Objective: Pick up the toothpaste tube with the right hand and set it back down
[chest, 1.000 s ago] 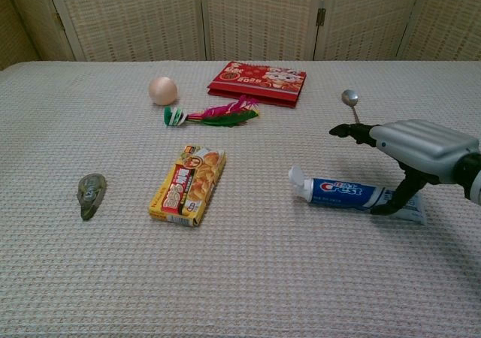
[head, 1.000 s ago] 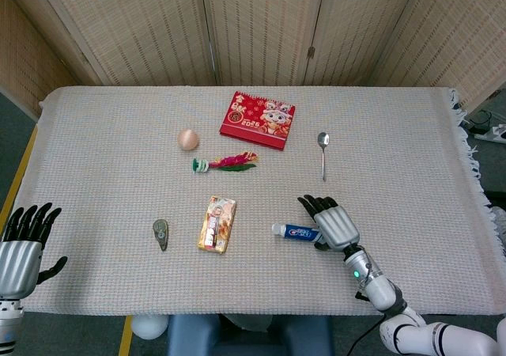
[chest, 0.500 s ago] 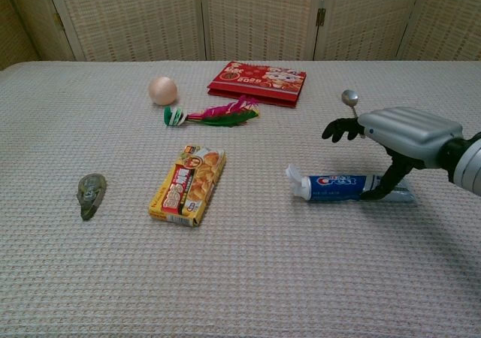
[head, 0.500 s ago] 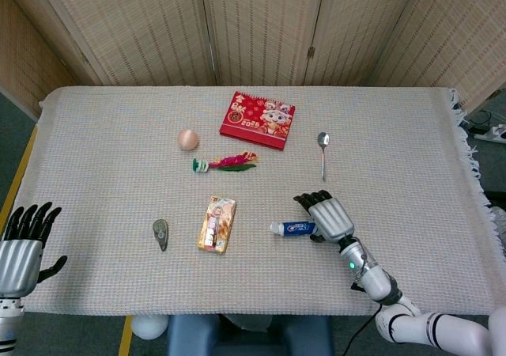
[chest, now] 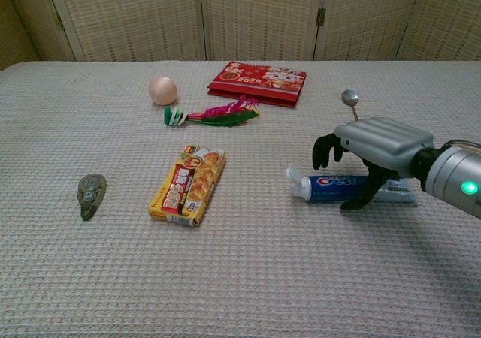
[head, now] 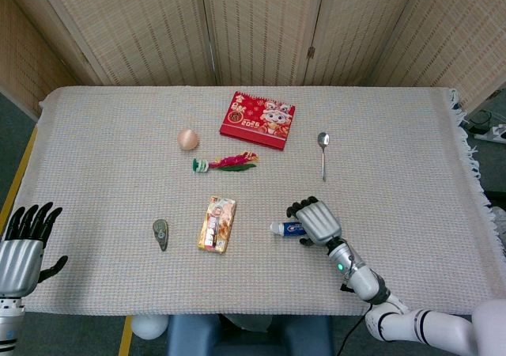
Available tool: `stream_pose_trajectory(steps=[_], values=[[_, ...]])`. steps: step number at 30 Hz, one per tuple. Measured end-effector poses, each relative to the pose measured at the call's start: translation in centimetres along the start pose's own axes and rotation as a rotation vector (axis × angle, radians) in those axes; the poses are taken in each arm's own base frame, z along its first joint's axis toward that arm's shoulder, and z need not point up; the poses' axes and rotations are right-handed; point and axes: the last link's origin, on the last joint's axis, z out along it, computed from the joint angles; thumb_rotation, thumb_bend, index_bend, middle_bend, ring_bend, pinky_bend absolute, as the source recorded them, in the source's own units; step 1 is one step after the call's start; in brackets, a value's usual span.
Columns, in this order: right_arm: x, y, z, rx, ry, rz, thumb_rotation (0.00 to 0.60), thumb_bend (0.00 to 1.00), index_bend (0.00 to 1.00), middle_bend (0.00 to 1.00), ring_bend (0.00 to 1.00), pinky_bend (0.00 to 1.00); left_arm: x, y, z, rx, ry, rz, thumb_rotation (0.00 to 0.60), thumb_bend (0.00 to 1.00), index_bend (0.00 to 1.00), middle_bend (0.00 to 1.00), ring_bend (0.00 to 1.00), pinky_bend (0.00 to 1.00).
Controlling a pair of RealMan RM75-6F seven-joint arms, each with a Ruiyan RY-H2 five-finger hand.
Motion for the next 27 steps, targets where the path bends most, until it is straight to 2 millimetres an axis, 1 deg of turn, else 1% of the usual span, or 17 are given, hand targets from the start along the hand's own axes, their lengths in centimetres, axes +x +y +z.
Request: stream_pose_trajectory(steps=[5,9,22,25,27], values=[[-0.03,0.25,0.17,-0.012,-0.005,0.003,0.6,0.24,0.43,0.41,0.37,0.29,-0.04,-0.24,-0.11,0.01,0.001,-0.002,0.6,0.24,0.15,0.1,0.09,0.0],[-0.03,0.38,0.2,-0.012,-0.008,0.004,0.6,0.3,0.44,0.42,0.39,0.31,-0.13,-0.23,-0.12,0.009,0.002,-0.005,0.6,0.24,0.15,0.1,0.09,0.0],[-0.44,0.25,0.22,-0.012,-0.035,0.003,0.6,0.36,0.44,0.42,0.42,0.35,-0.27,-0.36,-0.23,0.011,-0.002,-0.003,0.6,0.24,0.15,0.1,0.09,0.0],[-0.52,0.16,0.23,-0.011,-0.035,0.012,0.6,0.39,0.45,0.44,0.44,0.36,-0.29,-0.35,-0.16,0.009,-0.001,-0.004,0.6,0.24,0.15,0.1,0.09,0.0],[-0.56,0.12,0.24,-0.011,-0.036,0.017,0.6,0.42,0.47,0.45,0.46,0.38,-0.29,-0.33,-0.09,0.007,0.0,-0.005,0.6,0.24,0.15,0.1,0.09,0.0]])
